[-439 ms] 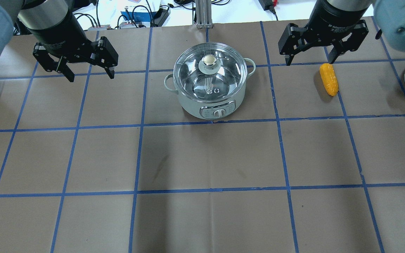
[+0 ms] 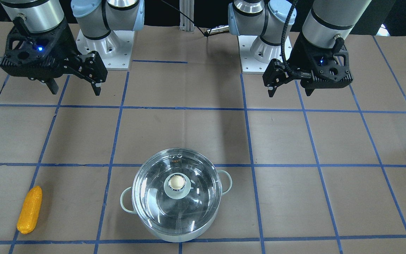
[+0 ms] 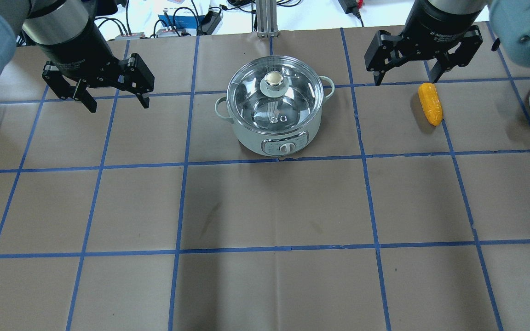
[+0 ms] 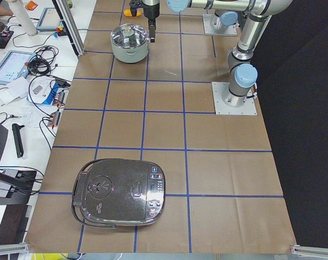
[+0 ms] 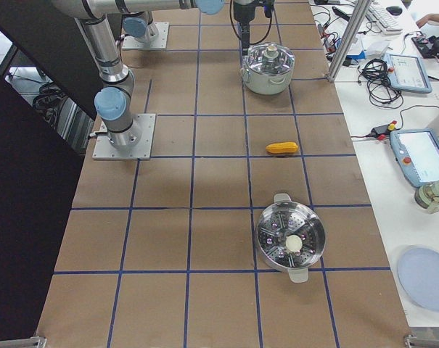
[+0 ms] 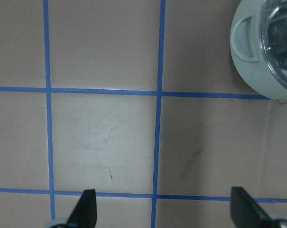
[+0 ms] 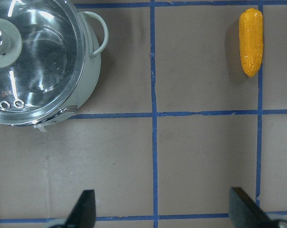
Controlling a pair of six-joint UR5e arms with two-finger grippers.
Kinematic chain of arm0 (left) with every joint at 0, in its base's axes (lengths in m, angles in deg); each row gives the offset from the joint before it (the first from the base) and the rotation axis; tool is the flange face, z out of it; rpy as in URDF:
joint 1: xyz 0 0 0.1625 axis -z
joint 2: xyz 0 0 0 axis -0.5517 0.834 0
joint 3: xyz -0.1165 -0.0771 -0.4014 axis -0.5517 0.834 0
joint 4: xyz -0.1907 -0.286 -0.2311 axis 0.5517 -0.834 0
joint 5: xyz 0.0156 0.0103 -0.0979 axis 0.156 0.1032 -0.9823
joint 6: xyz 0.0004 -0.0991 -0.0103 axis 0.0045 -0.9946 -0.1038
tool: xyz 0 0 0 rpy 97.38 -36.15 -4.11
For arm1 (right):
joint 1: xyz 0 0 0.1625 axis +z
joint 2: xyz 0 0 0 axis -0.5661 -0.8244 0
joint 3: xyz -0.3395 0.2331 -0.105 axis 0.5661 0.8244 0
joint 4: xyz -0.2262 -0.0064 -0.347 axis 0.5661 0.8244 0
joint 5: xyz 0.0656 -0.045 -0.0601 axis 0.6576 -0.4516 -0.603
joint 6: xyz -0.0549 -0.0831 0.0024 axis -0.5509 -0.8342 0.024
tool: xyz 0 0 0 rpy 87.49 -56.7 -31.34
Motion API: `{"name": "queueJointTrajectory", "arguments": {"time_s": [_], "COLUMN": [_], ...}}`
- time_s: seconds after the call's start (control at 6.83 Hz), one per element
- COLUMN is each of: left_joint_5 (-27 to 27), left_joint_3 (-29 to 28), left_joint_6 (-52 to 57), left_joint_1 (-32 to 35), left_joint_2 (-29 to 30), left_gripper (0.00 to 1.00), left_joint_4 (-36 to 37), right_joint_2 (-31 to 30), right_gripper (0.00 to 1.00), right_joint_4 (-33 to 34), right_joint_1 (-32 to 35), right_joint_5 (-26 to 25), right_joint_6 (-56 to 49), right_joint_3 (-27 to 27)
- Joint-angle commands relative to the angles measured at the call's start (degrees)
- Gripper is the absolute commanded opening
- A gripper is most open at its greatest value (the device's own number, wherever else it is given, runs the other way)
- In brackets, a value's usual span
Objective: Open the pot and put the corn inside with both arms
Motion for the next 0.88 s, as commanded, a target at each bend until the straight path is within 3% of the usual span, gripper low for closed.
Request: {"name": "queueJointTrajectory", "arguments": {"time_s": [0.0, 0.29, 0.73], "left_joint_5": [-0.41, -4.8, -5.6], "left_joint_3": [-2.45, -7.9, -16.87], "left_joint_6": [-1.52, -8.98, -23.21], "left_joint_1": [0.11, 6.39, 16.44], "left_joint_2": [2.22, 9.32, 24.79], "left_gripper": [1.0, 1.0, 1.0], "left_joint_4": [0.94, 6.02, 16.3], "right_joint_2": [0.27, 5.07, 24.11], "right_gripper": [1.0, 0.94, 0.94], "right_joint_4": [0.59, 1.89, 21.79], "right_joint_1": [-5.44, -14.84, -18.39], "right_joint_5": [0.17, 0.69, 0.87], "right_joint_6": [-4.22, -18.17, -25.44], "right_joint_3": [0.0, 0.0, -0.26]}}
